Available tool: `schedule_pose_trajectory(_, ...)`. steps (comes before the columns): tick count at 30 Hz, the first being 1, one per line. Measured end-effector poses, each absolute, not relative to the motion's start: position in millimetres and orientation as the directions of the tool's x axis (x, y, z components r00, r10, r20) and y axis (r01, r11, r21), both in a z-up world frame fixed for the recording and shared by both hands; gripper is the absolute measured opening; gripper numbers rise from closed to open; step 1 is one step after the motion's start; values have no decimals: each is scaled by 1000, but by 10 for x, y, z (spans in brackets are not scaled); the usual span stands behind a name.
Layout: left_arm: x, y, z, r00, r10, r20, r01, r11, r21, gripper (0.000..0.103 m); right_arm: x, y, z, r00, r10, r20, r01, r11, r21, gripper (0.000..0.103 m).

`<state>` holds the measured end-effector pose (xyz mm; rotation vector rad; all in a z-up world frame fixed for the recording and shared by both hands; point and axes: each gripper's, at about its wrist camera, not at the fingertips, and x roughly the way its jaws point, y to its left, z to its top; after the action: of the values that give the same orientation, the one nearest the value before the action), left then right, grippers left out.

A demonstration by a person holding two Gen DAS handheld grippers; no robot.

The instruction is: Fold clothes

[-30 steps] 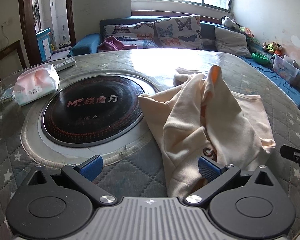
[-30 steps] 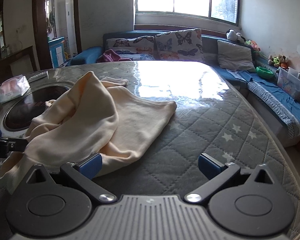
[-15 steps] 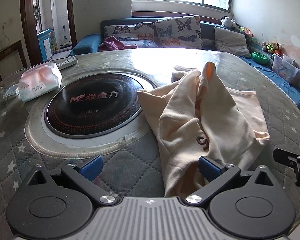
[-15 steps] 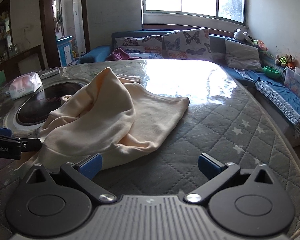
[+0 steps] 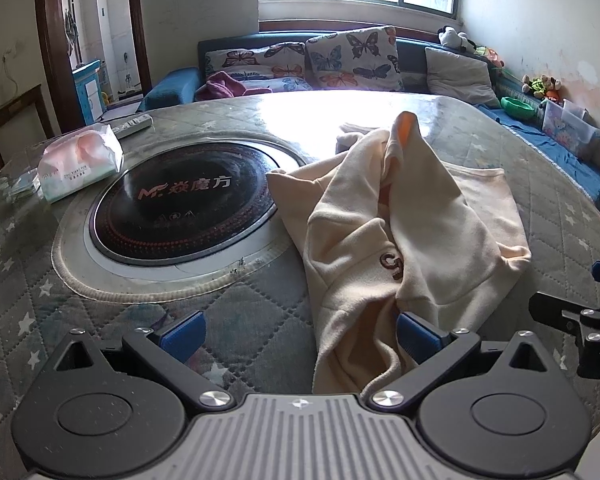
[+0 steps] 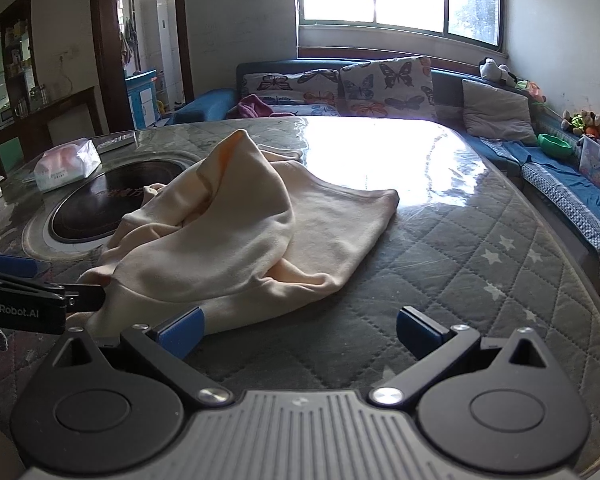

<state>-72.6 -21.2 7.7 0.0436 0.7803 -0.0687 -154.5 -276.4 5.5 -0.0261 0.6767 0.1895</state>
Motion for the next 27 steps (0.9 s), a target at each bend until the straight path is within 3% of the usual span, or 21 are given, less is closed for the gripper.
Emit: schedule_pose_trajectory(27, -685, -229, 67, 705, -47, -708, 87, 996, 21, 103, -1484, -2557, 72, 747, 204, -632, -240, 970, 30, 103)
